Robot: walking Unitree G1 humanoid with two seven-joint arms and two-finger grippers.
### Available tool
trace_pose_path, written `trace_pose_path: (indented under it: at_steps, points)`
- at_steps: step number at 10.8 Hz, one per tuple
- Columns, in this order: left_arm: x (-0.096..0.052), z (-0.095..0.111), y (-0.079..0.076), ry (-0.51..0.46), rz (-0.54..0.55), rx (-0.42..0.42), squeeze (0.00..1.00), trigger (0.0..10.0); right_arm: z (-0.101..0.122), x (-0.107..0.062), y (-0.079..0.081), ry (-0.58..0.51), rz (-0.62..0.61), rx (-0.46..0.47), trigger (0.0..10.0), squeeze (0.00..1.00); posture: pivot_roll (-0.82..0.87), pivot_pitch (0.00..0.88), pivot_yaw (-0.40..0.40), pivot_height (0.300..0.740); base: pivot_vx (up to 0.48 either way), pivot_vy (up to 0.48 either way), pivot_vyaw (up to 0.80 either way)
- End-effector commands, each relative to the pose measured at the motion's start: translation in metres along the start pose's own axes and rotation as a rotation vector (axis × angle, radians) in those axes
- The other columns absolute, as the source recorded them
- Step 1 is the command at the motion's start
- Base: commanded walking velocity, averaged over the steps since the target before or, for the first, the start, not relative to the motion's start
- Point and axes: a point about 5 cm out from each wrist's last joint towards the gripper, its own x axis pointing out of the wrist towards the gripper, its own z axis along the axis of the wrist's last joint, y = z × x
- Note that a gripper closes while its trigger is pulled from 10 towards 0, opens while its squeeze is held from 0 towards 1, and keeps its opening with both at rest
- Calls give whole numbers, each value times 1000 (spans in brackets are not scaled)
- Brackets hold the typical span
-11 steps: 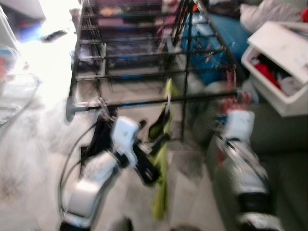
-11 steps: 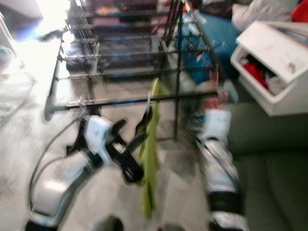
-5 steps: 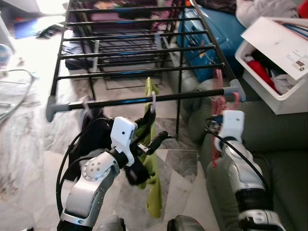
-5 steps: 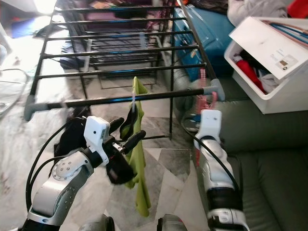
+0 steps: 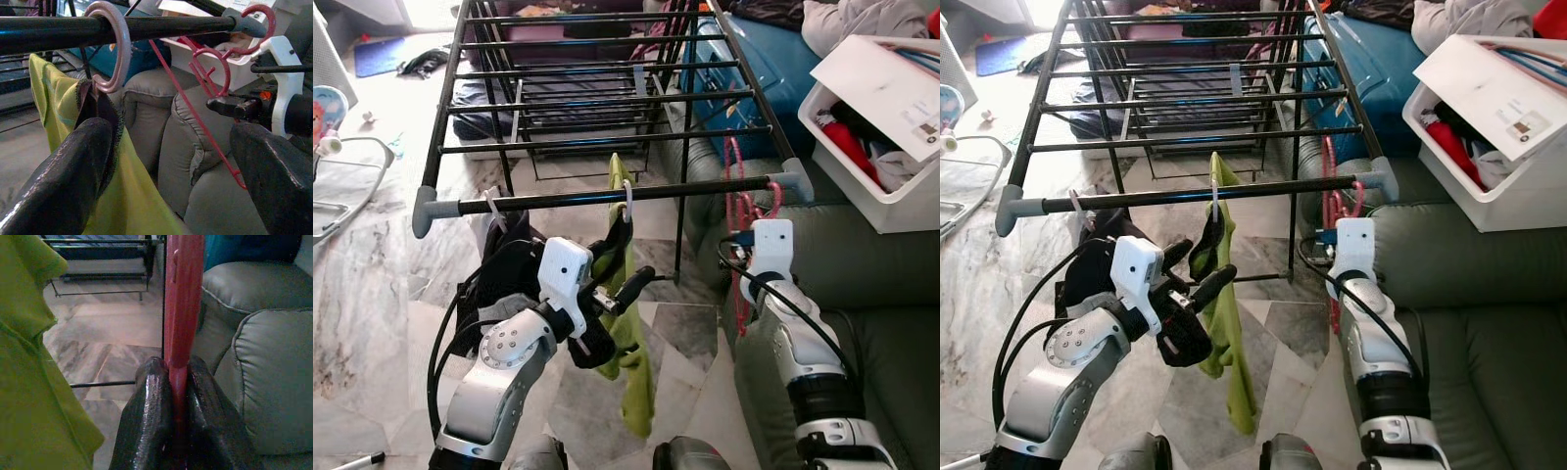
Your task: Hang hanger
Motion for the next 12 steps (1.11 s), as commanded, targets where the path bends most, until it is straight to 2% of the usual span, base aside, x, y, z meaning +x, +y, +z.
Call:
trace_pose_path:
  at_steps: [1,3,5,7,9,12]
  points:
    - [0,1,0,2,0,10,0,10000,6,2,2,-17,14,-4,10000,0,2,74,-25,740,0,0,0]
    - [0,0,0,7,0,12,0,10000,16,10,6,-26,69,-40,10000,0,2,78,-23,740,0,0,0]
    - [-1,0,0,10,1,15,0,10000,21,20,7,10,103,-77,10000,0,10,81,-22,740,0,0,0]
    - [-2,1,1,14,6,17,0,10000,27,30,2,46,96,-29,10000,0,17,84,-25,740,0,0,0]
    - [-3,0,0,21,5,19,0,10000,12,31,-3,134,81,1,10000,0,17,86,-23,740,0,0,0]
    - [-2,0,0,26,-2,24,0,10000,-7,27,2,197,119,8,10000,0,14,86,-19,740,0,0,0]
